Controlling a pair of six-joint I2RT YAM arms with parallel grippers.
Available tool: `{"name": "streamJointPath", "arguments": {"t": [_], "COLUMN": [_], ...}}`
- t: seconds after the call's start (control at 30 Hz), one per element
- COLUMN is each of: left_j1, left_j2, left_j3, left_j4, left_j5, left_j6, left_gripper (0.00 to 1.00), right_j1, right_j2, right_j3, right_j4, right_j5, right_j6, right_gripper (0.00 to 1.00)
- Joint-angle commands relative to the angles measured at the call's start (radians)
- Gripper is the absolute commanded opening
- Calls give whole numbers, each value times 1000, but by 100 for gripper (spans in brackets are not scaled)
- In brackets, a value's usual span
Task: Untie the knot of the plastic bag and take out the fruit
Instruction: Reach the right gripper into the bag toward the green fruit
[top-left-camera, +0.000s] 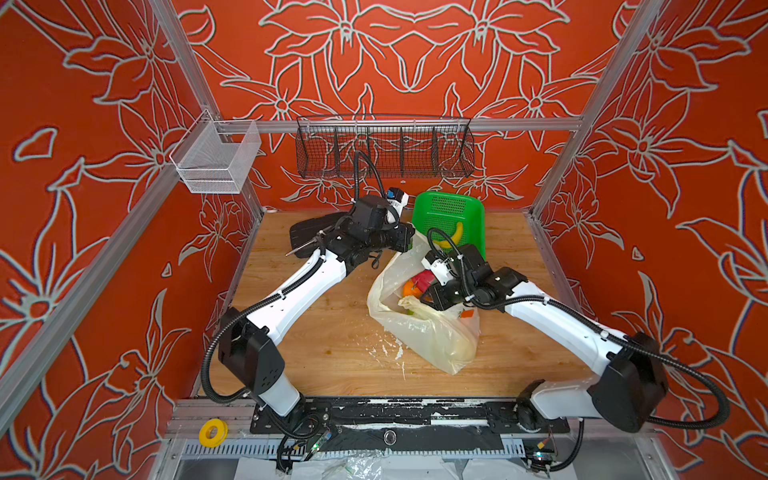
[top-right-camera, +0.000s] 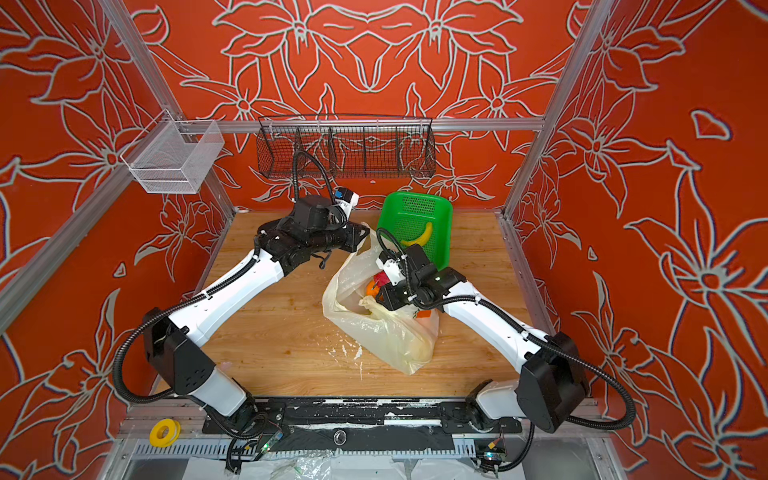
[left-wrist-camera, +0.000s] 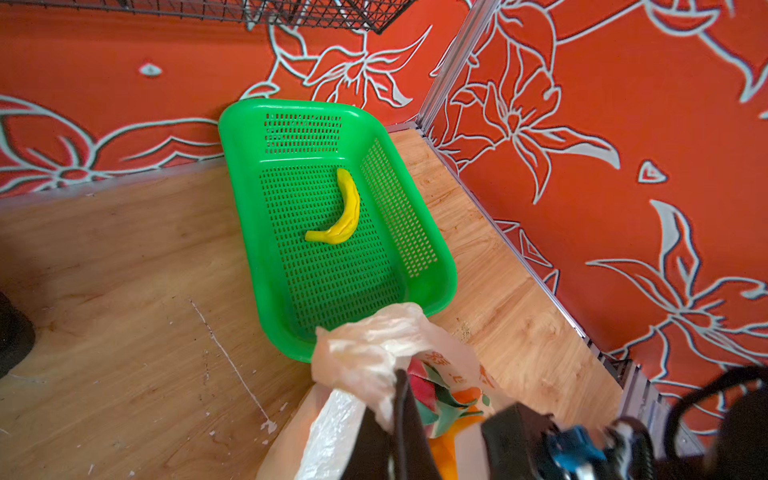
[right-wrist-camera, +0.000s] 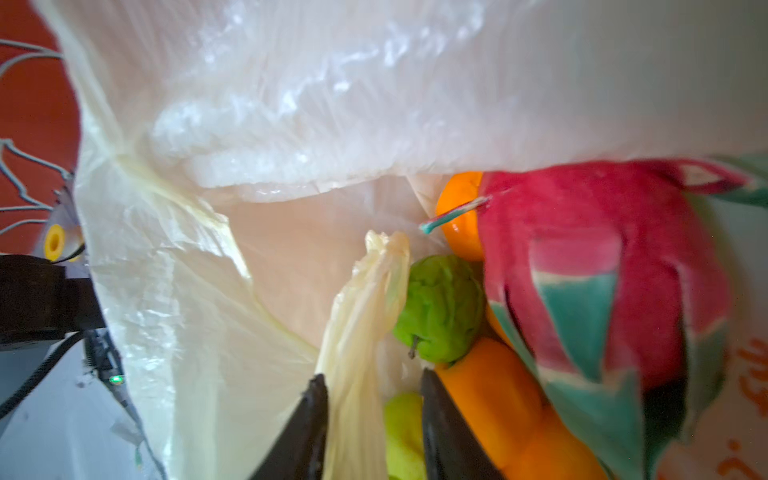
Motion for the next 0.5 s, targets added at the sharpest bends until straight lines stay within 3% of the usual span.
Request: {"name": "streamJointPath", "arguments": {"t": [0.0, 0.23, 0.47], "left_j1": [51, 75, 77], "left_j2": [59, 189, 210], "left_j3": [50, 88, -69], "left_j4": [-48, -61, 52], "left_j5": [-17, 50, 37], "left_j6": [-54, -49, -89], "left_gripper": [0, 2, 5], "right_j1": [26, 131, 194], "right_j2": [-102, -253, -272], "right_j3": [-69, -353, -489], "right_j4": [-94, -73, -50], "right_j5": [-94, -80, 35], "right_j6": [35, 280, 420], "right_gripper": [25, 19, 19]}}
